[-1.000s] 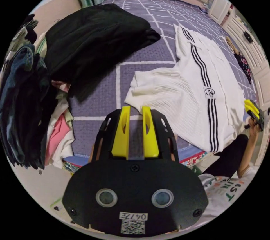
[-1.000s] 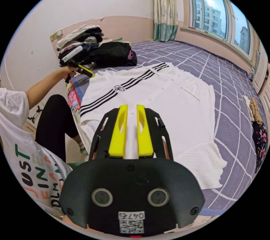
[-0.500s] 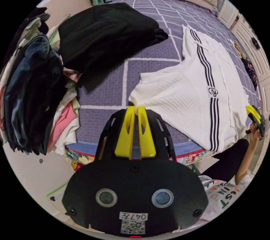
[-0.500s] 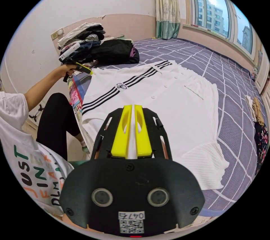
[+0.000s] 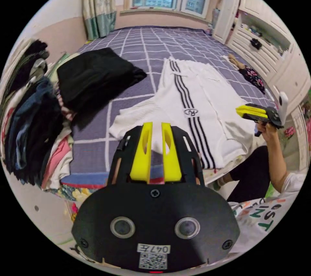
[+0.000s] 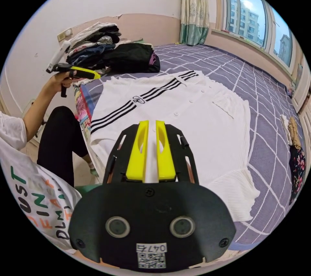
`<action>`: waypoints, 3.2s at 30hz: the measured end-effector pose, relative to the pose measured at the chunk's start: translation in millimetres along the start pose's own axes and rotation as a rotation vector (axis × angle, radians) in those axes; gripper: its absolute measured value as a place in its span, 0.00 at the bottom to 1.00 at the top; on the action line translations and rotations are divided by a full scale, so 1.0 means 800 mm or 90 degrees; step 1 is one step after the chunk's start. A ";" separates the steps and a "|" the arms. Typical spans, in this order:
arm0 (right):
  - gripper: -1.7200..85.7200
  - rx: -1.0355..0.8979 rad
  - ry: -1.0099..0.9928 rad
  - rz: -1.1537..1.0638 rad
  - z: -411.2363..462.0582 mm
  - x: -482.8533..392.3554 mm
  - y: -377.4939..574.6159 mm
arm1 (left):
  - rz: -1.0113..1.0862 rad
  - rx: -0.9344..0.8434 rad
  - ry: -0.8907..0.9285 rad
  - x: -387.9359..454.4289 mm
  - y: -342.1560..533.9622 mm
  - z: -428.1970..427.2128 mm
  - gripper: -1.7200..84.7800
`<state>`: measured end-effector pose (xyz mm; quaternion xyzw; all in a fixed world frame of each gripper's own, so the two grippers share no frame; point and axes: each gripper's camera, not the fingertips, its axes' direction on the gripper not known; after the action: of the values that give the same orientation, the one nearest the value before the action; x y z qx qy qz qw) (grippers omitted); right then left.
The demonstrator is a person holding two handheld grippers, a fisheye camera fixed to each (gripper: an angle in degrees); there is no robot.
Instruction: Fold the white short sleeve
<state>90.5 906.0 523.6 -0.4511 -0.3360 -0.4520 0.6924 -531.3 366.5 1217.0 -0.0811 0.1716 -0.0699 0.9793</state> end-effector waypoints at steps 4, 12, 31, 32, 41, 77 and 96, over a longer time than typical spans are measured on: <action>0.02 0.022 0.015 -0.042 0.017 -0.005 -0.085 | 0.081 0.036 0.068 0.059 -0.034 0.031 0.08; 0.02 -0.061 0.094 -0.056 0.166 0.088 -0.345 | 0.148 0.043 0.058 0.096 -0.044 0.103 0.07; 0.03 -0.127 0.126 -0.090 0.303 0.180 -0.442 | 0.186 -0.036 0.096 0.093 -0.064 0.174 0.07; 0.03 -0.114 0.131 -0.091 0.300 0.180 -0.451 | 0.183 -0.039 0.099 0.092 -0.065 0.176 0.07; 0.07 -0.217 0.079 -0.081 0.386 0.215 -0.595 | 0.173 -0.046 0.112 0.088 -0.071 0.191 0.06; 0.06 -0.325 0.013 -0.178 0.485 0.209 -0.654 | 0.146 -0.051 0.151 0.062 -0.083 0.203 0.04; 0.04 -0.109 -0.015 0.078 0.494 0.218 -0.566 | 0.159 -0.043 0.125 0.053 -0.072 0.183 0.04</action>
<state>-289.2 1132.9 966.5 -0.5334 -0.2762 -0.4306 0.6736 -447.2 322.6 1349.3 -0.0849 0.2771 0.0508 0.9557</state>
